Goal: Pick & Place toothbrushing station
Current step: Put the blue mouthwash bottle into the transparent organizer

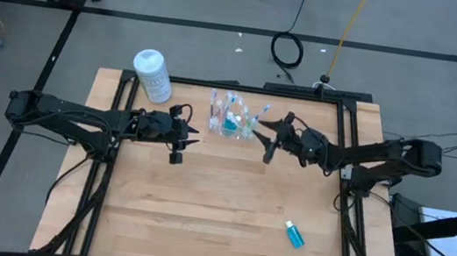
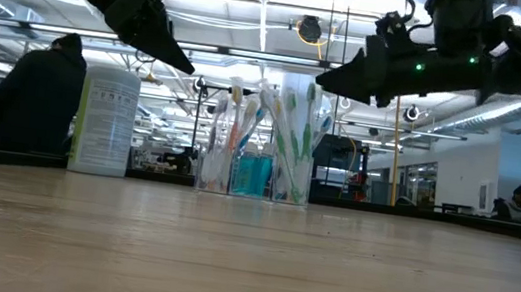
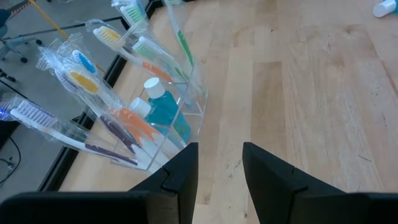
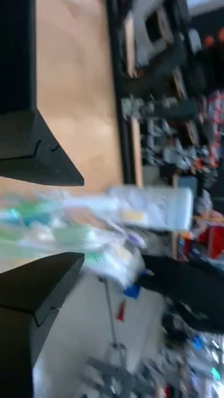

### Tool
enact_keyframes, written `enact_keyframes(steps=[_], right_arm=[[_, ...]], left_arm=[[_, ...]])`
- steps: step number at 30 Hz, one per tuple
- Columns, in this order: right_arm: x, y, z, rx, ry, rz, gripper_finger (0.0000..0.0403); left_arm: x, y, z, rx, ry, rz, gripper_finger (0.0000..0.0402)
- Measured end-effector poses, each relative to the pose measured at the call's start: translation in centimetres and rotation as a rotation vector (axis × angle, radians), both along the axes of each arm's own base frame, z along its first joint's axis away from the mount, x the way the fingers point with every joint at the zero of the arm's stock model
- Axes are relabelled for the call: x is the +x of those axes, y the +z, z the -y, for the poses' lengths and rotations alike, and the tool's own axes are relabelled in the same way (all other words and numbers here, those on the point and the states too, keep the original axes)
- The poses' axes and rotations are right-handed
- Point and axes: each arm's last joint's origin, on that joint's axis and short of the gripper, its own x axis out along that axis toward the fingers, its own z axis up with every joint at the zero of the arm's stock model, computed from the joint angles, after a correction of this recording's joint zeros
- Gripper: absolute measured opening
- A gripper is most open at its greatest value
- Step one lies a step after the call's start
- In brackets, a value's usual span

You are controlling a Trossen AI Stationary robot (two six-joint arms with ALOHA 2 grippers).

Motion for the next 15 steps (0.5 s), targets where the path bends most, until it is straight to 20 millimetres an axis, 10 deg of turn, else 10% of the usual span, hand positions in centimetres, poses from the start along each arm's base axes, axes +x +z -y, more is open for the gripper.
enact_keyframes(steps=[15], right_arm=[[-1.5, -0.2, -8.1, 0.301, 0.267, -0.144, 0.0172]], left_arm=[[0.3, 0.4, 0.0, 0.002, 0.0, 0.052, 0.0131]])
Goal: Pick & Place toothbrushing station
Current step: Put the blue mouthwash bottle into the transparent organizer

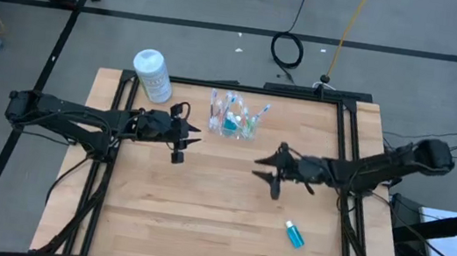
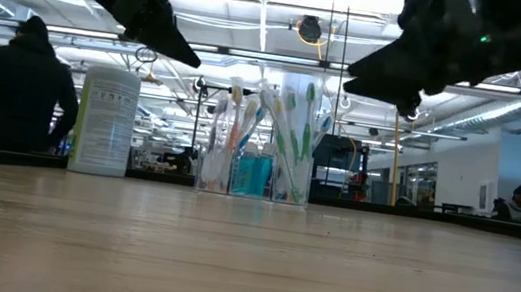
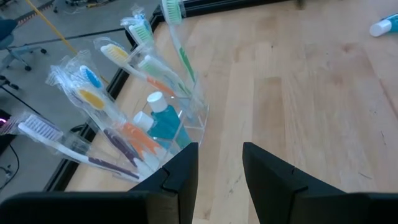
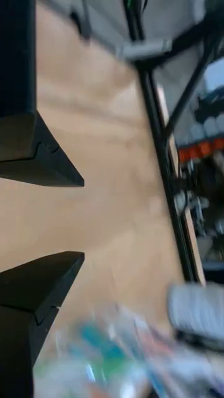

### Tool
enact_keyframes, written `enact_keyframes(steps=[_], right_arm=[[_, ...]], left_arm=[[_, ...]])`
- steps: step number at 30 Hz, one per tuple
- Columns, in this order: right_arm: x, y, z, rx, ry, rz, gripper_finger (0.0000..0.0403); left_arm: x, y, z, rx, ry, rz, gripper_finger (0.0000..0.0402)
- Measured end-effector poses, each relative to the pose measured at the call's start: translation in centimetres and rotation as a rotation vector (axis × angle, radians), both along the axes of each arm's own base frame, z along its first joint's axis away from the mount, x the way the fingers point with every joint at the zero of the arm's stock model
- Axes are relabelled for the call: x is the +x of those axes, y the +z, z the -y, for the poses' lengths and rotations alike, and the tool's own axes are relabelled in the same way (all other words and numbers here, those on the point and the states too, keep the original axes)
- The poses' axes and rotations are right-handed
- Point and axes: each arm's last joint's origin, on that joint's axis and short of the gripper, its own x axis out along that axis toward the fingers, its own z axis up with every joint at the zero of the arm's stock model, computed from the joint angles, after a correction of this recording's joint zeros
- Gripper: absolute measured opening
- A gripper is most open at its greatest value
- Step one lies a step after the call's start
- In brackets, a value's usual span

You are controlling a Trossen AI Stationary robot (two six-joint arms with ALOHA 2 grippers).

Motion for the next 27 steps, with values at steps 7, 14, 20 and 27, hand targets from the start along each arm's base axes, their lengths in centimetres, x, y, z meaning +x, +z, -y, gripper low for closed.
enact_keyframes(steps=[7, 14, 20, 27], right_arm=[[-0.4, 0.6, -3.8, 0.064, 0.05, -0.03, 0.0171], [1.6, 5.4, -7.1, -0.027, 0.107, -0.068, 0.0171], [3.4, 6.0, -9.2, -0.089, 0.071, -0.366, 0.0171], [1.7, 2.2, -10.1, 0.348, -0.145, -1.008, 0.0171]], left_arm=[[0.1, 0.3, 0.0, -0.014, 0.008, 0.036, 0.0131], [0.4, 0.7, 0.0, -0.013, 0.009, 0.092, 0.0131], [0.4, 0.8, 0.0, -0.013, 0.008, 0.096, 0.0131], [0.4, 0.8, 0.0, -0.027, 0.015, 0.102, 0.0131]])
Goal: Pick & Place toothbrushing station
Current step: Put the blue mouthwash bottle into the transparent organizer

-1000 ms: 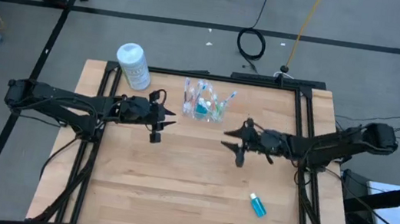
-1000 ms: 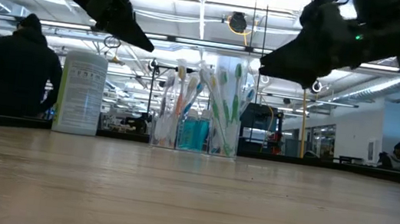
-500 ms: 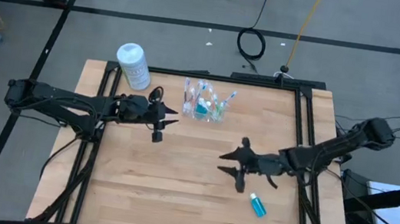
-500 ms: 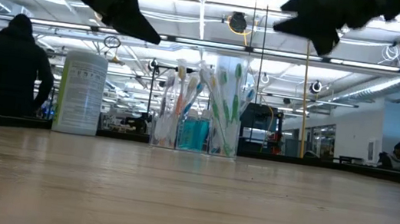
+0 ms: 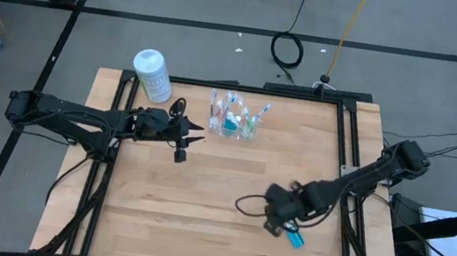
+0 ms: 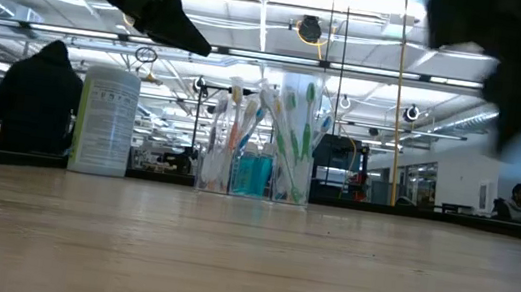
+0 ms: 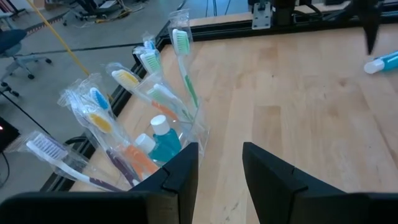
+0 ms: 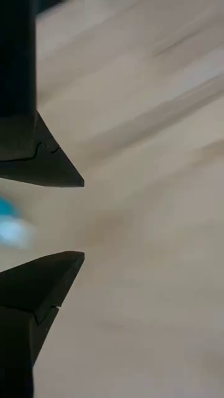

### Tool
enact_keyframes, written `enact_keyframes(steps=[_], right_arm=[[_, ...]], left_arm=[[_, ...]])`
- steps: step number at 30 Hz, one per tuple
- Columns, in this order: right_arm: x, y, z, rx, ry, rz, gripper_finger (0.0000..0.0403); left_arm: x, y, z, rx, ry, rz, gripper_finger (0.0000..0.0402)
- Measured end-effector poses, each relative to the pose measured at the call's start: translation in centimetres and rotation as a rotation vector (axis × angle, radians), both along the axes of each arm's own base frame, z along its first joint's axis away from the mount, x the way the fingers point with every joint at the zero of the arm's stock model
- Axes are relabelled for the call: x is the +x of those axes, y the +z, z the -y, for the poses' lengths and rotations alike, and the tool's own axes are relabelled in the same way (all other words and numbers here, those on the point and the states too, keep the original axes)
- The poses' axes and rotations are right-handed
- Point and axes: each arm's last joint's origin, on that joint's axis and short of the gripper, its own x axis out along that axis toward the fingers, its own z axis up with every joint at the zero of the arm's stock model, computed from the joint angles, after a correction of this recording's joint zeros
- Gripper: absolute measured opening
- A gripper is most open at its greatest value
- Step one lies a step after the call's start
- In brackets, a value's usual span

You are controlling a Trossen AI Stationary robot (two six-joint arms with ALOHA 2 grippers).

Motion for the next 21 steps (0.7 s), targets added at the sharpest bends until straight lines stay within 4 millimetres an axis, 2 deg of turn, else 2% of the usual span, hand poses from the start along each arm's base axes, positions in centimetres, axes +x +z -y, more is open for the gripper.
enact_keyframes(steps=[3, 6, 13, 21], right_arm=[[-0.9, -1.4, -0.9, 0.168, -0.102, -0.212, 0.0171], [-1.7, -2.8, -1.6, 0.208, -0.154, -0.325, 0.0171], [-1.9, -4.1, -0.9, 0.141, -0.209, -0.33, 0.0171], [-2.4, -5.6, -0.4, 0.138, -0.22, -0.344, 0.0171]], left_arm=[[0.0, 0.1, 0.0, -0.015, 0.005, 0.015, 0.0131], [0.0, 0.1, 0.0, -0.017, 0.006, 0.016, 0.0131], [0.0, 0.1, 0.0, -0.032, 0.011, 0.021, 0.0131], [0.0, 0.1, 0.0, -0.032, 0.01, 0.02, 0.0131]])
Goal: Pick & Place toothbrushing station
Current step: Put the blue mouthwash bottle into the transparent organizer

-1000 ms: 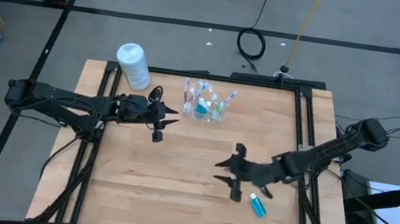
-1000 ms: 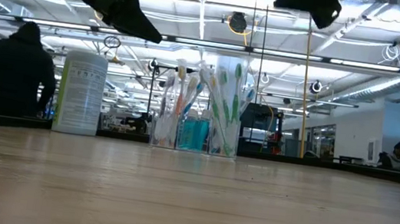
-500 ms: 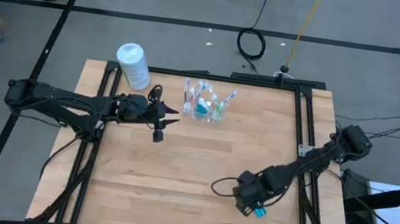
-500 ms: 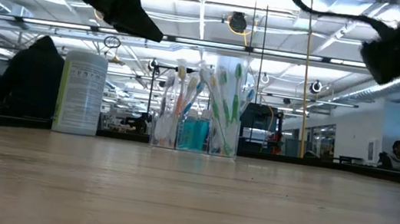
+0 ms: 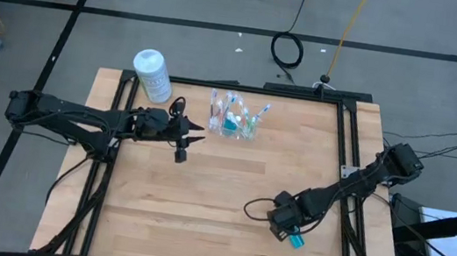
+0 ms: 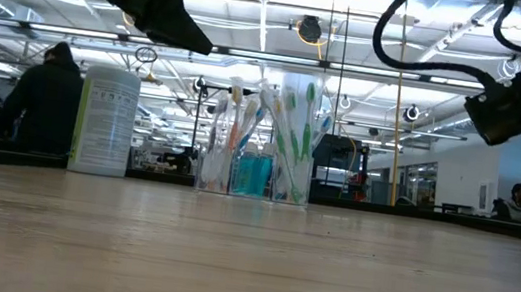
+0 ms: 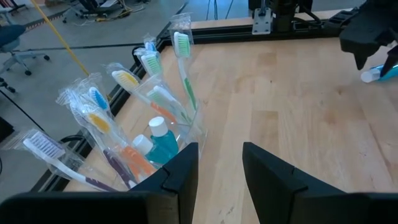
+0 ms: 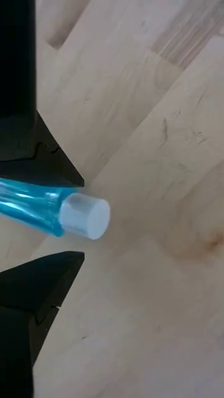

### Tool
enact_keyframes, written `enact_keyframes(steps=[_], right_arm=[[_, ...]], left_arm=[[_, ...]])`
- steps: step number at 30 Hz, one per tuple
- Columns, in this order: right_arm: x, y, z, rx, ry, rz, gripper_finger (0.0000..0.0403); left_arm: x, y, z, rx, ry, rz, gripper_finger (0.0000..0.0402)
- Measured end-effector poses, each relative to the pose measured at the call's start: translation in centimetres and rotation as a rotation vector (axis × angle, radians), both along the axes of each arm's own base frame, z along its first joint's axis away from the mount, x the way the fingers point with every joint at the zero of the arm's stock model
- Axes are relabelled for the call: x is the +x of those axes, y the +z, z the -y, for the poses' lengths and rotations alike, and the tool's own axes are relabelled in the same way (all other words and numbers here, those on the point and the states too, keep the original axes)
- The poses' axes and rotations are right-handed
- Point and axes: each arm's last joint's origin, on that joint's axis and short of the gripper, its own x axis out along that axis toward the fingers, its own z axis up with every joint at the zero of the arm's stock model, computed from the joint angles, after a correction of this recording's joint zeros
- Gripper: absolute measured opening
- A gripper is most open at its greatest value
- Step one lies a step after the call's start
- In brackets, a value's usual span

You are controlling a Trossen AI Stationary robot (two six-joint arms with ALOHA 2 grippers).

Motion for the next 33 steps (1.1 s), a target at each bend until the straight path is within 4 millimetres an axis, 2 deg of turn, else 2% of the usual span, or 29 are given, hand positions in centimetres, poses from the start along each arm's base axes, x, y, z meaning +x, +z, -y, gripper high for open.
enact_keyframes(steps=[11, 19, 23, 28, 33], right_arm=[[-0.5, -2.1, 0.1, 0.096, 0.006, 0.05, 0.0167], [-0.6, -2.4, 0.2, 0.09, 0.006, 0.053, 0.01], [-0.6, -2.4, 0.3, 0.092, 0.019, 0.059, 0.0089], [0.0, -1.5, 0.8, 0.09, 0.041, 0.162, 0.0102], [1.2, 1.4, 2.2, 0.035, 0.097, 0.416, 0.009]], left_arm=[[0.0, 0.0, 0.0, 0.0, 0.0, 0.0, 0.0131], [0.0, 0.0, 0.0, 0.001, 0.0, -0.002, 0.0131], [0.0, 0.0, 0.0, 0.004, -0.001, -0.003, 0.0131], [0.0, 0.0, 0.0, 0.009, -0.003, -0.005, 0.0131], [0.0, 0.0, 0.0, 0.018, -0.006, -0.007, 0.0131]])
